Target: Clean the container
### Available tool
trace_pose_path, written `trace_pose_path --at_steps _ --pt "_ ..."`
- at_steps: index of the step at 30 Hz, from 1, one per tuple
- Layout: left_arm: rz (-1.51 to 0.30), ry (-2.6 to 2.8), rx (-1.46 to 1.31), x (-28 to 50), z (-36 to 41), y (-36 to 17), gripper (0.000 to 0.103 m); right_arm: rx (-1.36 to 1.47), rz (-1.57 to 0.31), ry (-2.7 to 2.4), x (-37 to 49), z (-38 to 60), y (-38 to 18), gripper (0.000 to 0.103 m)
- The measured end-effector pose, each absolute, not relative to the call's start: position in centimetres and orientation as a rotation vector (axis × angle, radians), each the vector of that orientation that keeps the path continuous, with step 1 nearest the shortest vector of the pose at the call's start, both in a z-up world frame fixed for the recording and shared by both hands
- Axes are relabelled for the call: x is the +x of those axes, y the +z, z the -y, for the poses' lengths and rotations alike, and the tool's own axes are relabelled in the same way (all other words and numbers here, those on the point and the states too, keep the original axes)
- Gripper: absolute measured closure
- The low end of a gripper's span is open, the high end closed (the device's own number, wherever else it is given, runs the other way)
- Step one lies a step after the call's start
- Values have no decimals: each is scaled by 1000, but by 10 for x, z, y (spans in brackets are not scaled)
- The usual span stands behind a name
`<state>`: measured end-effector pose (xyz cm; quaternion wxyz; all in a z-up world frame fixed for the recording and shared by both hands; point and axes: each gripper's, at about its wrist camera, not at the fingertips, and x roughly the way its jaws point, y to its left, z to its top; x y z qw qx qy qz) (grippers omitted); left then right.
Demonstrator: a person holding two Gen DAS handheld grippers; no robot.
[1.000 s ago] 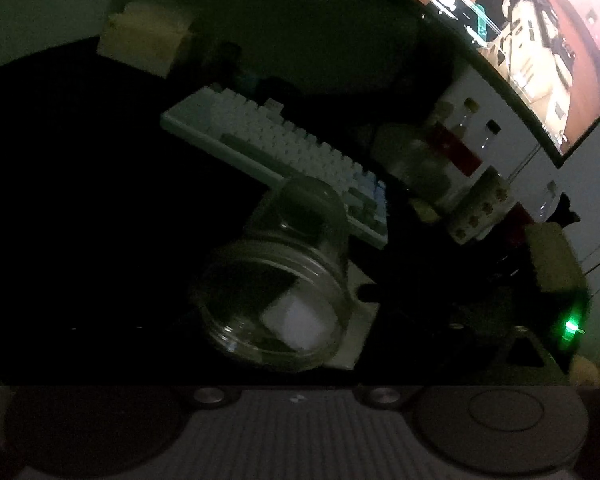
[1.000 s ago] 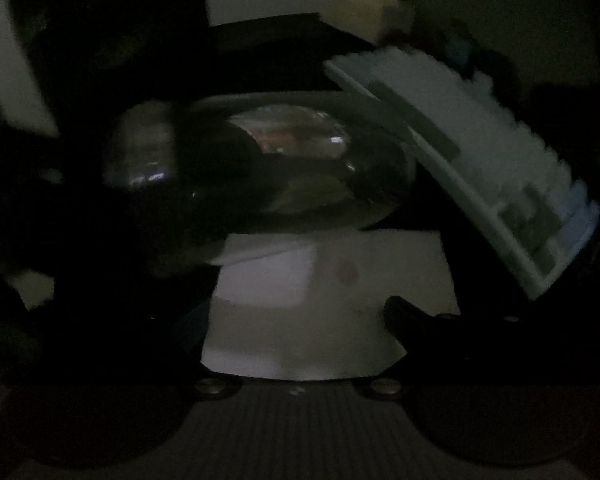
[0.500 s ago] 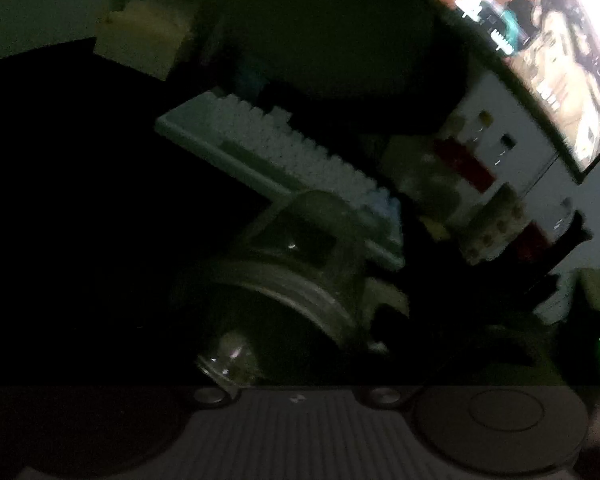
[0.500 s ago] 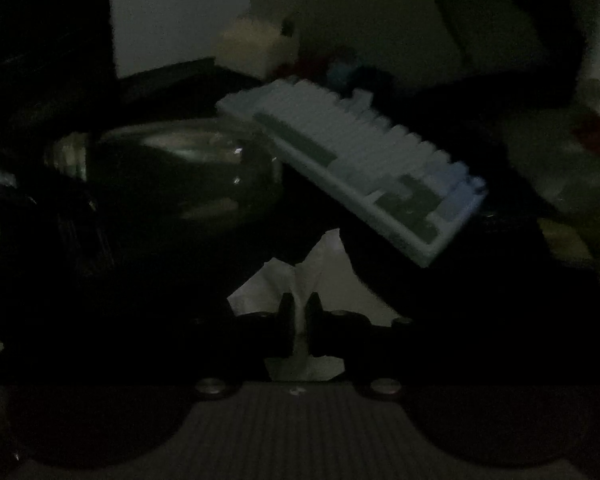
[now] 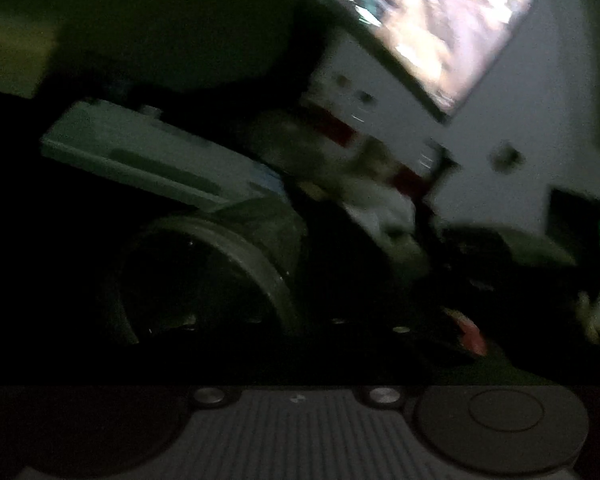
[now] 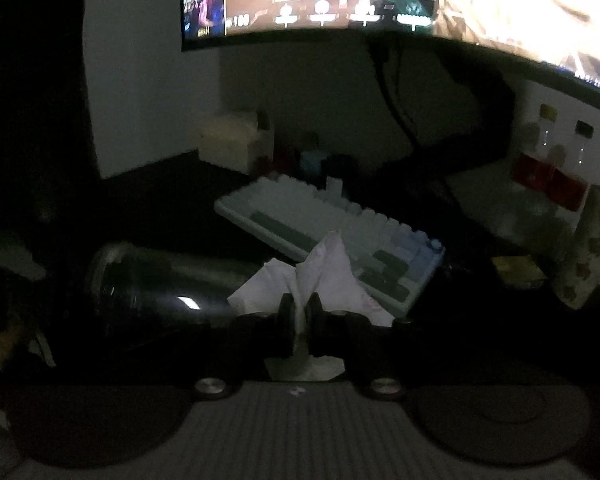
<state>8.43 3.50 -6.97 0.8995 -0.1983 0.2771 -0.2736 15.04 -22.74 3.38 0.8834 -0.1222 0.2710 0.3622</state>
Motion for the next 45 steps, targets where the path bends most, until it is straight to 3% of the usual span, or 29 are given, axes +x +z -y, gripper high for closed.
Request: trace_pose_path --at_steps 9,17,28,35,42,45 --pt "-621 -510 -88 44 -11 -65 88 -239 -637 795 146 176 41 95" --pt "-569 -513 -64 37 -16 -77 79 -269 -722 816 136 142 32 95" --pt "-544 -498 -85 55 -8 -80 79 -309 -751 723 139 134 37 95" --pt "-530 -500 -136 71 -3 -82 86 -294 -744 733 135 128 39 95" --pt "-483 -539 -146 60 -17 -91 85 -237 -739 772 133 116 29 95" --pt "-493 -539 -138 58 -22 -89 81 -231 -735 768 135 115 27 95"
